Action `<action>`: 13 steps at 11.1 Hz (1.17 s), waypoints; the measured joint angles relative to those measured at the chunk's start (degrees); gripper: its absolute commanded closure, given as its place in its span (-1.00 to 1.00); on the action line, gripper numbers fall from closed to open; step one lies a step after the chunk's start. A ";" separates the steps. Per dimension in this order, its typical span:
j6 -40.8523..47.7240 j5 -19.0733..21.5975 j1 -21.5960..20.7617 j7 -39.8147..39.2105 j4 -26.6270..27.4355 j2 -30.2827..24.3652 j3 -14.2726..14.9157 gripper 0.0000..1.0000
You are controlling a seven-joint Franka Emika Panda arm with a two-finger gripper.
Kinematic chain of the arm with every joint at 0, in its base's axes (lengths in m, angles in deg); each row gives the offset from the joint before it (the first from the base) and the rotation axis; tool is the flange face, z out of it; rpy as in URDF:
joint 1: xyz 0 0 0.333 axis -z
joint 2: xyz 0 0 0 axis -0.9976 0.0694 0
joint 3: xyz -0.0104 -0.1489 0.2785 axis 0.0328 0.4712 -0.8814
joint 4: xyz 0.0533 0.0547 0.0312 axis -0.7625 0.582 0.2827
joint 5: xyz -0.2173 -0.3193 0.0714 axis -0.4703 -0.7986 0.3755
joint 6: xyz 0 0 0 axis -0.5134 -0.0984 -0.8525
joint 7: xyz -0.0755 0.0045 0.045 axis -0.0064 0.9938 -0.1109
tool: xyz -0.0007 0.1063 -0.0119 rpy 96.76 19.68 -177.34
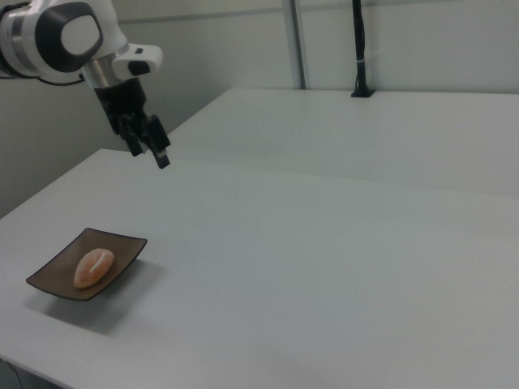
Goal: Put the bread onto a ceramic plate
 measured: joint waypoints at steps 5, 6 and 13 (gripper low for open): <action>0.00 2.82 5.62 -26.83 0.34 0.53 0.14 -1.00; 0.00 2.83 5.94 -29.81 0.35 0.90 0.14 -1.00; -1.46 2.83 6.80 -31.49 0.30 1.83 0.16 -1.00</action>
